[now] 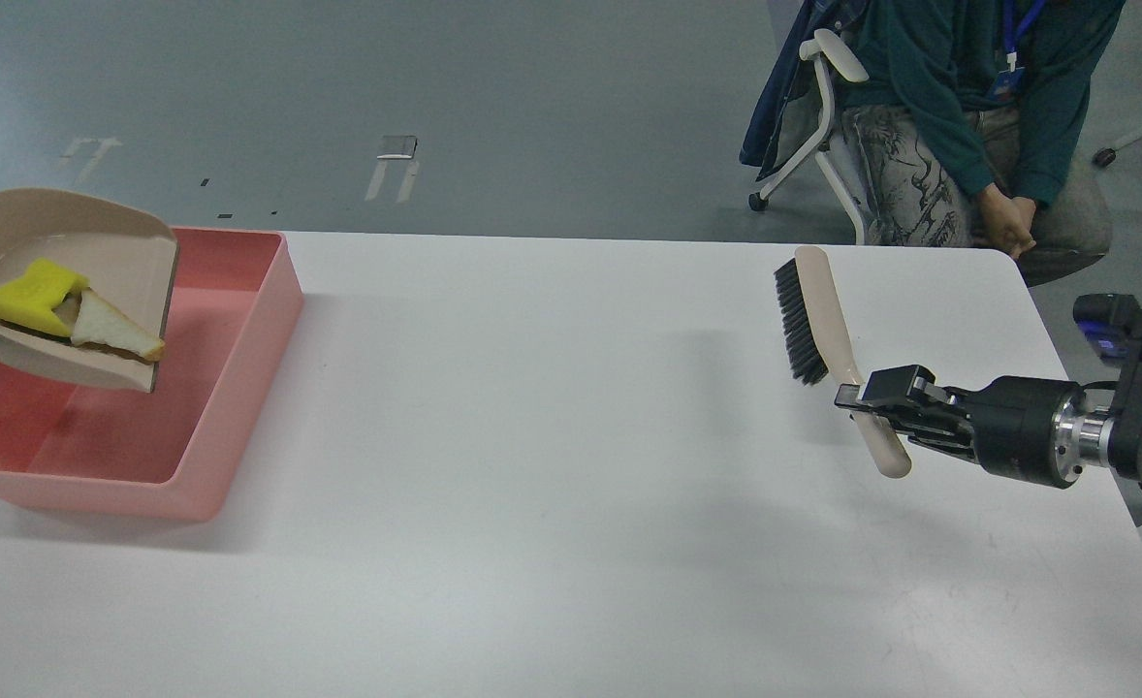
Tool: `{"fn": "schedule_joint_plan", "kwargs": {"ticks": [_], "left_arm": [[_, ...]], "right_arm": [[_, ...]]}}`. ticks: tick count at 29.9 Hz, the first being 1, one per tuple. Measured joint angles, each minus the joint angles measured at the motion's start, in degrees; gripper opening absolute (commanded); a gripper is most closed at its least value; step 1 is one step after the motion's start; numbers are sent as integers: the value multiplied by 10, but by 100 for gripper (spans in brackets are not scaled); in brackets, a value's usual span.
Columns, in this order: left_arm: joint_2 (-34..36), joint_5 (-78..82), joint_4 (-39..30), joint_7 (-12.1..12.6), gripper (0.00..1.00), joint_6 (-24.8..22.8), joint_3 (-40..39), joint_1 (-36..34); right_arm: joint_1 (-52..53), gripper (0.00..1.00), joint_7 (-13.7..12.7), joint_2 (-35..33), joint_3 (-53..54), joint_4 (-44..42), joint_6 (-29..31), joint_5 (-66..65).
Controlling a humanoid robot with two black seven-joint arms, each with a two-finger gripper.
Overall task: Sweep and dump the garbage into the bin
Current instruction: 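Tilt the dustpan down to dump the sponge and stick into the bin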
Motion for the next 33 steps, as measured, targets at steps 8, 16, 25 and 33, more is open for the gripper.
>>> {"fn": "schedule_joint_plan", "kwargs": {"ticks": [8,16,25,33], "left_arm": [[0,64,0,0,0,28,0,-2],[0,121,-8,0,0,79,0,-5],[-1,122,-9,0,0,81,1,-13],[0,109,-1,0,0,68,1,-48]], "right_arm": [[0,0,0,0,0,0,0,0],[0,0,0,0,-1,0,0,0],[0,0,0,0,-1,0,0,0],[0,0,0,0,-1,0,0,0]]}}
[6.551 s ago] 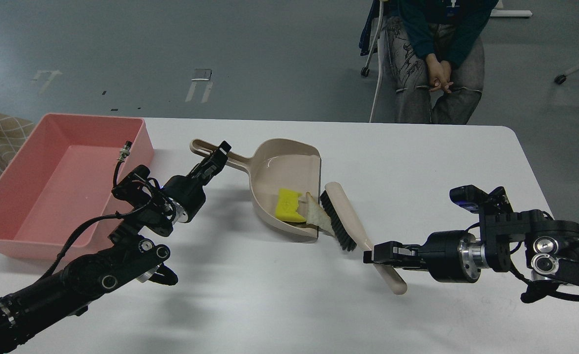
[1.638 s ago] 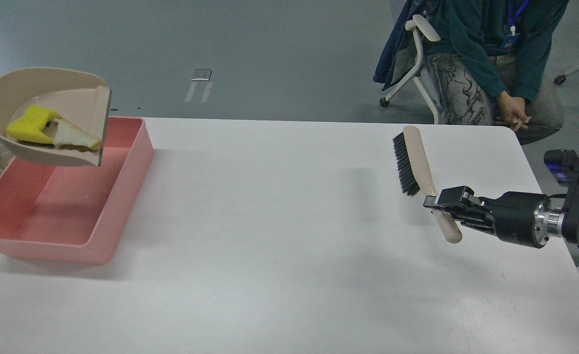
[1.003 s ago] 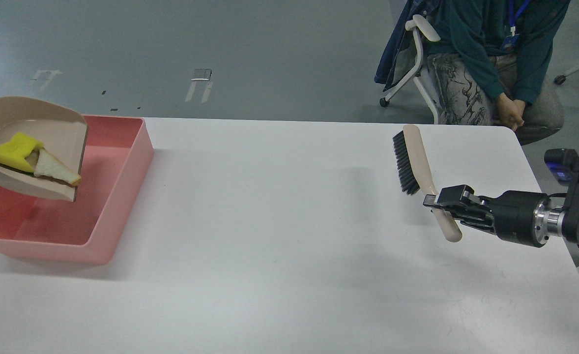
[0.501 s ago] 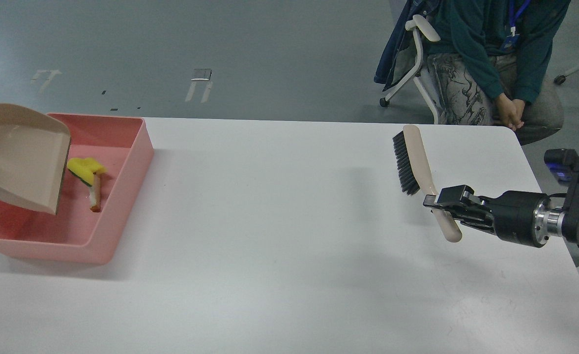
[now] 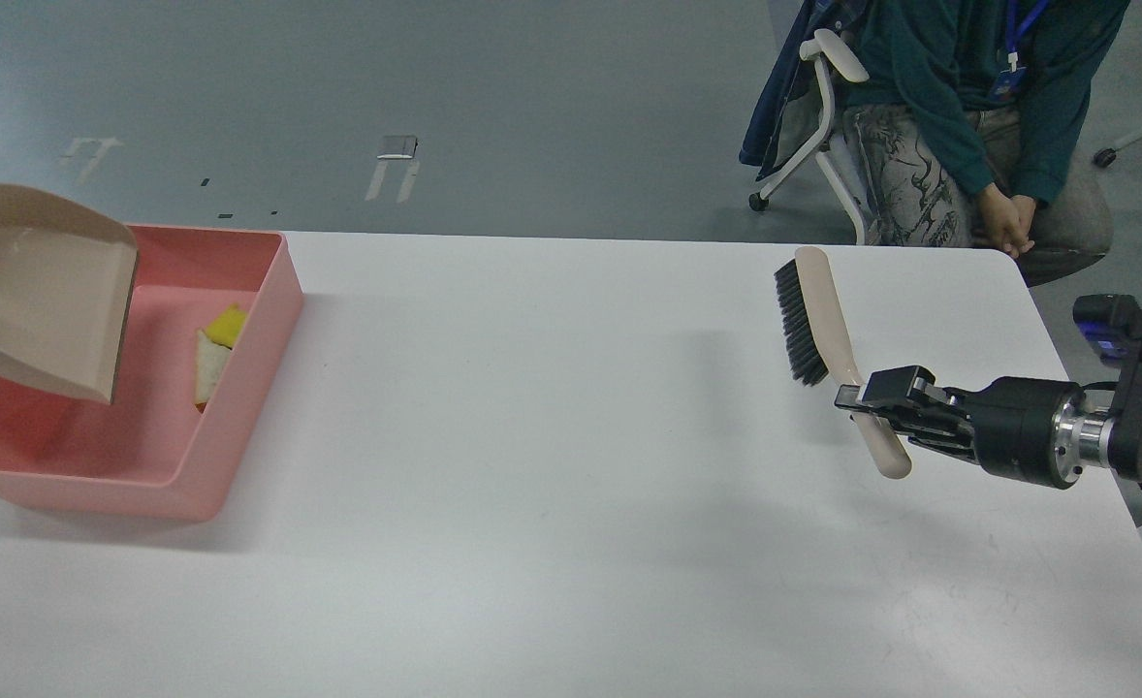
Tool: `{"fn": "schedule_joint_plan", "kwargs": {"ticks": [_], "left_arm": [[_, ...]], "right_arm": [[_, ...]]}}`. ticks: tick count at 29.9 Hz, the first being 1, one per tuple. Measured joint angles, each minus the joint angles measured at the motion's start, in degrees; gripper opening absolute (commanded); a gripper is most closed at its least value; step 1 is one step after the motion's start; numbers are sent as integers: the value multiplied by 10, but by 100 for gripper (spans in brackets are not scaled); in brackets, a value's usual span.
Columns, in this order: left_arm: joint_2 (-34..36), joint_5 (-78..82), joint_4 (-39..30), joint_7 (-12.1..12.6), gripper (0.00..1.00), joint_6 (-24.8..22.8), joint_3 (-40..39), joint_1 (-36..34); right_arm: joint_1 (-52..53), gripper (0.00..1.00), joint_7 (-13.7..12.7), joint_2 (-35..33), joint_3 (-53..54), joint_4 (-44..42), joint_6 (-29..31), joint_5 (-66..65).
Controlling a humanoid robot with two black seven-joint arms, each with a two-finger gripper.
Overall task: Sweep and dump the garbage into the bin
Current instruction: 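Tilt the dustpan down to dump the sponge and stick into the bin, then lower the dustpan back onto the table with the left gripper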
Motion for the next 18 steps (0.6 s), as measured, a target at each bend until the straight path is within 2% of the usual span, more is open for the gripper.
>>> {"fn": "schedule_joint_plan", "kwargs": {"ticks": [4,10,18], "left_arm": [[1,-19,5,0,0,-47,1,-34],[1,-148,55,0,0,-137,-2,-50],[-19,-265,64,0,0,-150,-4,-61]], "right_arm": [[0,0,0,0,0,0,0,0],[-2,0,0,0,0,3,0,0],[-4,0,0,0,0,3,0,0]]}}
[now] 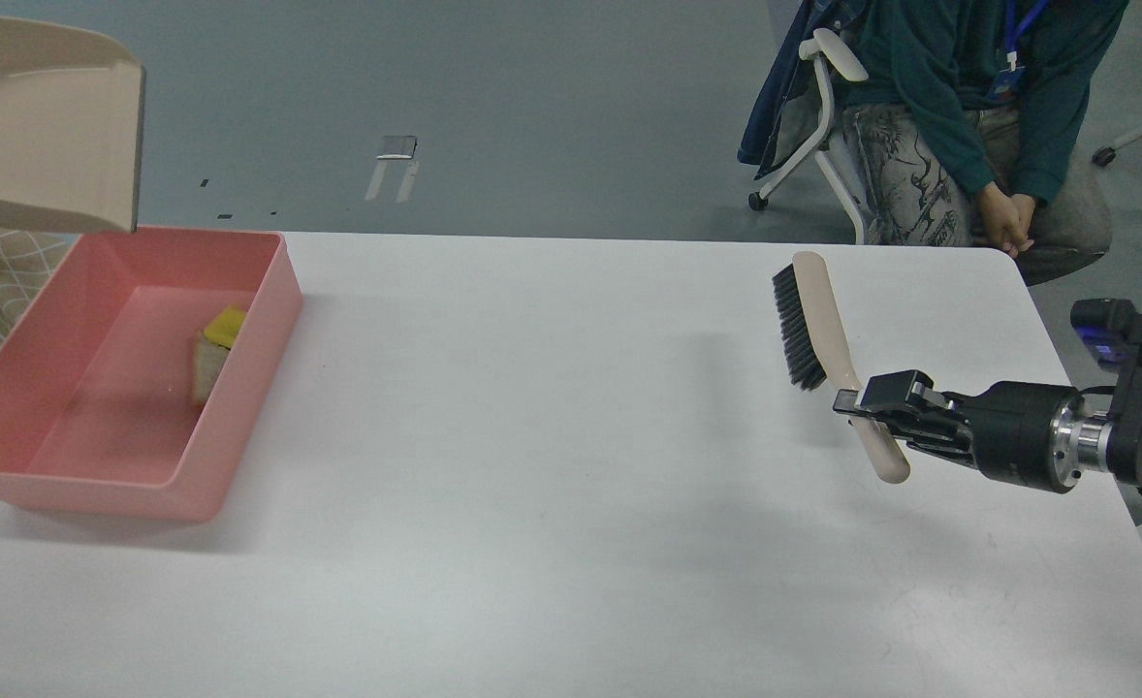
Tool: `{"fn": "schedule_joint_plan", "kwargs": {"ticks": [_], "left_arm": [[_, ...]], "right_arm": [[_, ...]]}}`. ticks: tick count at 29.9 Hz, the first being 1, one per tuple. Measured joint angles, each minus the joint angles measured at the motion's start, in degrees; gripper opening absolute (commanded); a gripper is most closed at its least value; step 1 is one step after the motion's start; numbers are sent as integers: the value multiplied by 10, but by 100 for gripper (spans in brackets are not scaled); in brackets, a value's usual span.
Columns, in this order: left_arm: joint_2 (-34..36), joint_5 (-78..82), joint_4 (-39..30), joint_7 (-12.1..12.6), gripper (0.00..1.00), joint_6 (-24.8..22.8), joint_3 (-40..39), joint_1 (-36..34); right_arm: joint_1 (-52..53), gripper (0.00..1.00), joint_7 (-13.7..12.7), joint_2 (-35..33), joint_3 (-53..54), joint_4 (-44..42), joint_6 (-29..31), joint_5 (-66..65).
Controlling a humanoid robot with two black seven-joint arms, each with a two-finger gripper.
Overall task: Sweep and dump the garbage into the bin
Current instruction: 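Lower the dustpan back onto the table with the left gripper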
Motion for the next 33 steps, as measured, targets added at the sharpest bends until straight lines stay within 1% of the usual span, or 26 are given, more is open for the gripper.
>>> {"fn": "schedule_joint_plan", "kwargs": {"ticks": [6,12,18,22,33], "left_arm": [[-76,-12,-6,0,0,0,3,-8],[-147,-9,-10,0,0,30,8,-38],[-216,-3,-20,19,0,69,12,-58],[-245,11,-51,23,0,107,31,-61],[-300,19,-147,23,0,234,133,-59]], "right_arm": [[-1,0,0,0,0,0,0,0],[-3,0,0,0,0,0,0,0],[-4,0,0,-2,1,0,0,0],[-4,0,0,-2,2,0,0,0],[-9,0,0,-2,1,0,0,0]]}}
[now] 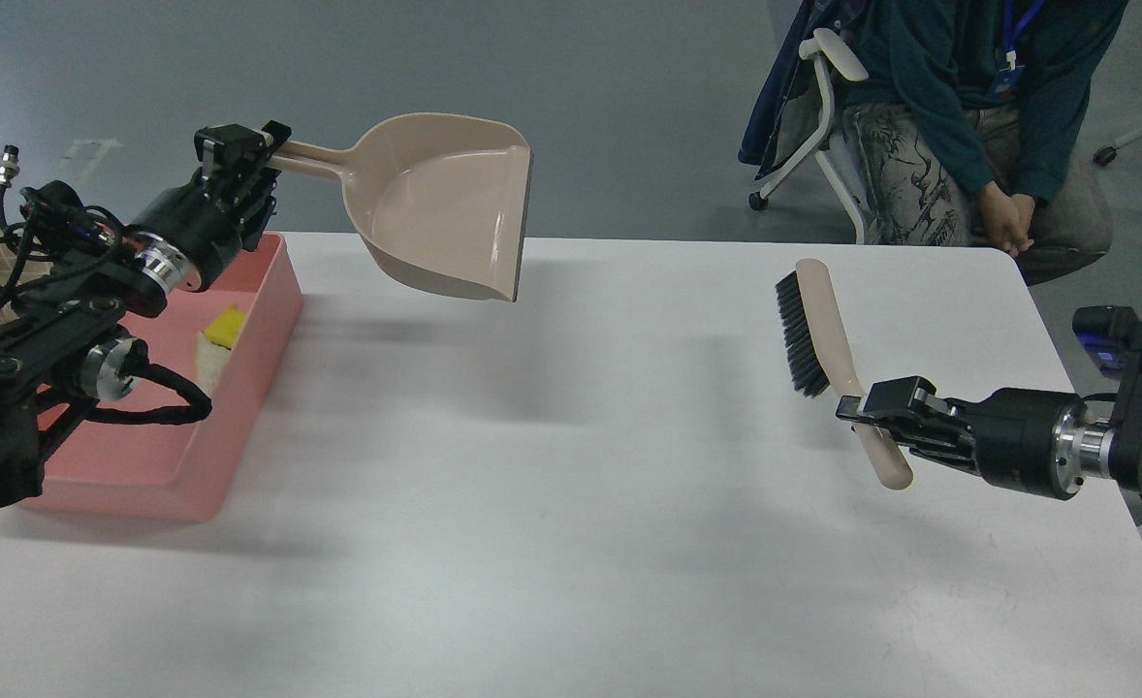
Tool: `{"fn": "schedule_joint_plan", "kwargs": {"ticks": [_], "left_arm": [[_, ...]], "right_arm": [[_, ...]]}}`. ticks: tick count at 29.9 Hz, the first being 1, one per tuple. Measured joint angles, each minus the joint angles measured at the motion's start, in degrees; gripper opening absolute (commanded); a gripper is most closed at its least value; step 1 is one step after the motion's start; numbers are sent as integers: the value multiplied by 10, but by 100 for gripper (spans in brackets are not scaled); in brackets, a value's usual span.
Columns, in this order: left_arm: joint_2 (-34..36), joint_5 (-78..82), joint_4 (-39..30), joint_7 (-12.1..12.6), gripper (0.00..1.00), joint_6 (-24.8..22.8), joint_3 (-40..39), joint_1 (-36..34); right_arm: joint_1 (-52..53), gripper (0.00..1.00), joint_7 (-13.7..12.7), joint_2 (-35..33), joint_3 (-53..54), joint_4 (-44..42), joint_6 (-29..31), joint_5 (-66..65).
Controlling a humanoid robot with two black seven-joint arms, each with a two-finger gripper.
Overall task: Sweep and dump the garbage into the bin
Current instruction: 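Lower the dustpan back onto the table with the left gripper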
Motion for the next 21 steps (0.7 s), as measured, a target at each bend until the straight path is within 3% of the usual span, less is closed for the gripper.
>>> {"fn": "schedule_joint_plan", "kwargs": {"ticks": [11,21], "left_arm": [[-46,110,-42,-2,0,106,66,12],[-60,121,-71,0,0,150,91,29]], "right_arm": [[0,0,0,0,1,0,-1,0],[0,0,0,-1,1,0,-1,-1]]}}
